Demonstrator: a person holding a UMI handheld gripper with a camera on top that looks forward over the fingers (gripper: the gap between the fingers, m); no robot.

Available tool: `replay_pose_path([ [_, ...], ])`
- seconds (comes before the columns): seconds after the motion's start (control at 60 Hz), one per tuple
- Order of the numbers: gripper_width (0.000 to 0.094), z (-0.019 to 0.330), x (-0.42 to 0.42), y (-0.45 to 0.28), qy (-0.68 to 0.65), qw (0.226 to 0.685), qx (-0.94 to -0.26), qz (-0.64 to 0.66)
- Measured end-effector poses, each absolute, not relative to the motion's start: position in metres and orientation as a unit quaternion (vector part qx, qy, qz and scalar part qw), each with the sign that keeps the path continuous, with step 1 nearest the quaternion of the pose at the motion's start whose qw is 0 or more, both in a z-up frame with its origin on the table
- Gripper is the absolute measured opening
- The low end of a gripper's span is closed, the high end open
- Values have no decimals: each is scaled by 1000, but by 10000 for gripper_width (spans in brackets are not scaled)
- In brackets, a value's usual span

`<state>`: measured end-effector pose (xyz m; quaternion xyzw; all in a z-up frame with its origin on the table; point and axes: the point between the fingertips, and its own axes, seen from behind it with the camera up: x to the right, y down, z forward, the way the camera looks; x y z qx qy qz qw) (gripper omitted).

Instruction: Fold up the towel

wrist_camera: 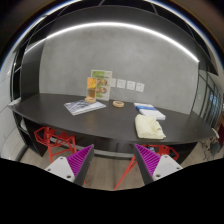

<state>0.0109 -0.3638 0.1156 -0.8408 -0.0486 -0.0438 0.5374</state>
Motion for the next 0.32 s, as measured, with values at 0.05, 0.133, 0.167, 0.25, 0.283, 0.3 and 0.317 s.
replay_pose_path([
  [0.05, 824, 121, -4, -381, -56, 540, -839, -40],
  [0.133, 824, 130, -15, -404, -70, 547, -832, -56],
  [0.167, 826, 128, -22, -409, -68, 548, -832, -48],
  [0.25, 826, 126, -15, -420, -59, 542, -837, -53],
  [0.283, 825, 125, -11, -422, -53, 542, -837, -57],
  [0.3, 824, 123, -8, -420, -51, 542, -837, -56],
  [0.317, 825, 123, -8, -421, -49, 541, -838, -55],
])
